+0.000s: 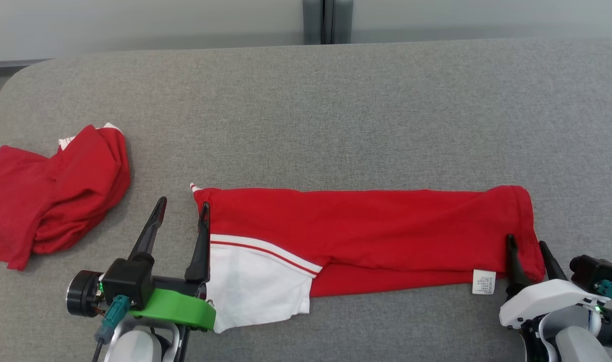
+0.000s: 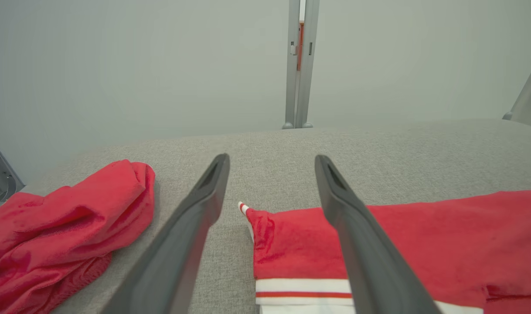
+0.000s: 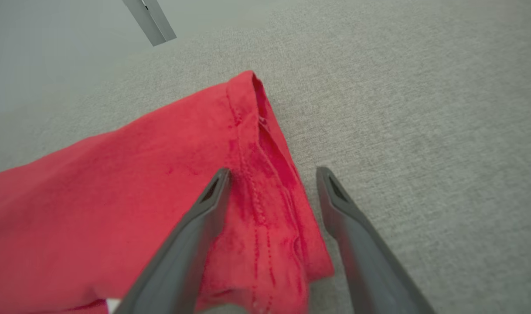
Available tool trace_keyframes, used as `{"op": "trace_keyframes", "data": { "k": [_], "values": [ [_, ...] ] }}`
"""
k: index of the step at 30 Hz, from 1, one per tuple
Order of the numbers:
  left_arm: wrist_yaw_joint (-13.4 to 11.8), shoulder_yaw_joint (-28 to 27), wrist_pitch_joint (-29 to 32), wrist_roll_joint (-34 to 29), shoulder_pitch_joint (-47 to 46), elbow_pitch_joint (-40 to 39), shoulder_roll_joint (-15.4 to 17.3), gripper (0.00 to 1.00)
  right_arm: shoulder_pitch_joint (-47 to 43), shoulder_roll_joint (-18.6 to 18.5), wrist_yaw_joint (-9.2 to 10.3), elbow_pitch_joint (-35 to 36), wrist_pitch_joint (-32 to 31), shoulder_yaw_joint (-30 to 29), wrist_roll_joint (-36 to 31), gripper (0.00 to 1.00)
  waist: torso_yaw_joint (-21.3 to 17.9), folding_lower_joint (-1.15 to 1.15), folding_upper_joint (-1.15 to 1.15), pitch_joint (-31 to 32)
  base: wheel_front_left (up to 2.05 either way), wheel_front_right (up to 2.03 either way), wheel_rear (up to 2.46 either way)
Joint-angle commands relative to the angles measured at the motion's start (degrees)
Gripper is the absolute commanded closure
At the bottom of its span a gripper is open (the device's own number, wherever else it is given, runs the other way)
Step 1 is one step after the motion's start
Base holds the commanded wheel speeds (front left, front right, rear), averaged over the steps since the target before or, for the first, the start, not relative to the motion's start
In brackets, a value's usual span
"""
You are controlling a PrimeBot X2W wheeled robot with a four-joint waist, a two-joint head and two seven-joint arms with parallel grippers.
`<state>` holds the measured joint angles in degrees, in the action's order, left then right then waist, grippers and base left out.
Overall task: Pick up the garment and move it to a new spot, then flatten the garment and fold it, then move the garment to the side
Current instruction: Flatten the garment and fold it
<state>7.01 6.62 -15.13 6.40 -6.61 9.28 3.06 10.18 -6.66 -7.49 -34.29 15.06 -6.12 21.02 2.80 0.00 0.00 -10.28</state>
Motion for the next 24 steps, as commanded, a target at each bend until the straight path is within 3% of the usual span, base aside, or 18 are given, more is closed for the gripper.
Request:
{"op": "trace_keyframes", "data": {
  "k": [1,11,12,13,19,24],
  "values": [
    [0.10,-0.12,0.00,-0.44,-1.19,-0.01,-0.03,0.00,0.92,-0.20,0.00,-0.62,0.16,0.29,0.58,0.00,-0.04,0.00,0.00,-0.25,0.00,0.00,0.00],
    [0.40,-0.29,0.00,-0.69,-1.73,0.49,-0.09,0.00,3.05,-0.78,0.03,-6.86,0.00,2.54,3.86,0.01,-0.14,0.00,0.00,-1.06,0.00,0.00,0.00],
    [0.41,-0.36,0.00,-0.71,-1.78,0.56,-0.10,0.00,3.24,-0.75,0.02,-7.22,-0.06,3.26,4.45,0.55,-0.16,0.00,0.00,-1.11,0.00,0.00,0.00],
    [0.43,-0.43,0.00,-0.71,-1.80,0.59,-0.11,0.00,3.39,-0.85,0.02,-7.44,-0.06,3.75,4.97,1.00,-0.18,0.00,0.00,-1.13,0.00,0.00,0.00],
    [0.36,-0.70,0.00,-0.87,-1.86,0.76,-0.13,0.00,3.76,-3.90,0.11,-7.13,0.02,3.71,5.71,1.00,-0.40,0.00,0.00,-1.05,0.00,0.00,0.00],
    [0.41,-0.61,0.00,-1.06,-1.84,0.86,-0.15,0.00,4.43,-7.04,0.10,-8.44,0.09,-3.18,4.13,1.00,-0.49,0.00,0.00,-0.95,0.00,0.00,0.00]
  ]
}}
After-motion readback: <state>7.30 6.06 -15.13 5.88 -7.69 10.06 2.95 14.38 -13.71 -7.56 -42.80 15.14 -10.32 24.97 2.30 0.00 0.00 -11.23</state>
